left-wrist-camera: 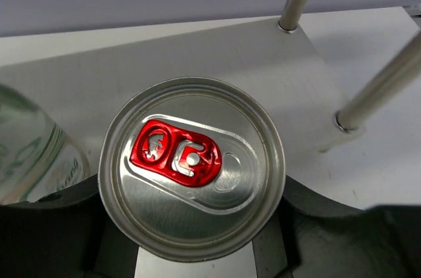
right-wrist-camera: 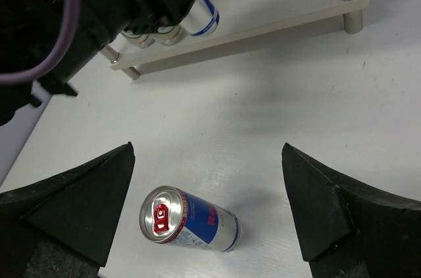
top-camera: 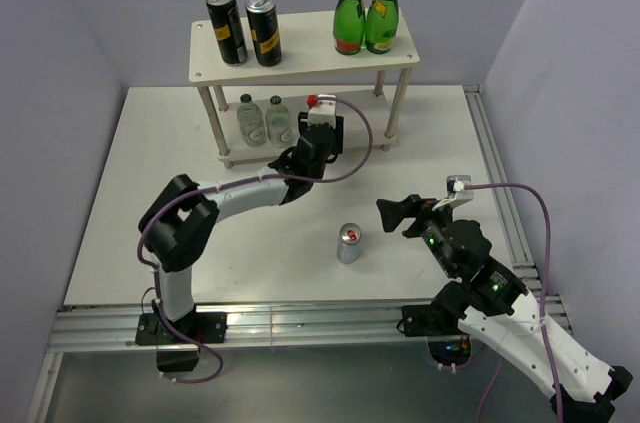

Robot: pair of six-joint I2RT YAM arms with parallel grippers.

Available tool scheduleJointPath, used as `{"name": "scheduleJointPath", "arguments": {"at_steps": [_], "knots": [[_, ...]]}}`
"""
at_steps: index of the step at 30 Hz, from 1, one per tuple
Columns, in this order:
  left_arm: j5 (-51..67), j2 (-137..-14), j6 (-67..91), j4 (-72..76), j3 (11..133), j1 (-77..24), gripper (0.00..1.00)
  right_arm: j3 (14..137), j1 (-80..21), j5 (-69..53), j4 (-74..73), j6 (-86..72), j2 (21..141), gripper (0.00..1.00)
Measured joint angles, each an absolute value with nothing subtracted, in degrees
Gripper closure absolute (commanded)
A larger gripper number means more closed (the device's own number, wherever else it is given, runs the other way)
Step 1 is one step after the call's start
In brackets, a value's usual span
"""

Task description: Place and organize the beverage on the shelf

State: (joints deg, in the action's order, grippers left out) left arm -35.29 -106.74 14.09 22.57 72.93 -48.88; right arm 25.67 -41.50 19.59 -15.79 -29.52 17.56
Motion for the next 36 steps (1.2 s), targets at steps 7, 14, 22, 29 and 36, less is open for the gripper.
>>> {"name": "scheduleJointPath", "arguments": {"at_steps": [7,14,22,29,36], "knots": [[-32.03,-116.88,12.82,20.69,83.88,-44.05,1.00,25.67,-41.50,18.90,-15.64,-29.52,17.39,0.00],[-31.35,-122.39,12.75,18.83,89.27,-43.00,0.94,25.65,-41.50,18.52,-15.55,-29.50,17.32,0.00],[-31.35,-123.39,12.75,18.55,90.26,-43.11,0.28,25.65,-41.50,18.50,-15.53,-29.52,16.95,0.00],[-31.33,-123.35,12.75,20.32,90.28,-43.16,0.14,25.65,-41.50,18.50,-15.53,-29.52,16.95,0.00],[-31.51,-121.91,12.69,20.82,88.88,-43.55,0.05,25.63,-41.50,18.55,-15.53,-29.50,16.95,0.00]]}}
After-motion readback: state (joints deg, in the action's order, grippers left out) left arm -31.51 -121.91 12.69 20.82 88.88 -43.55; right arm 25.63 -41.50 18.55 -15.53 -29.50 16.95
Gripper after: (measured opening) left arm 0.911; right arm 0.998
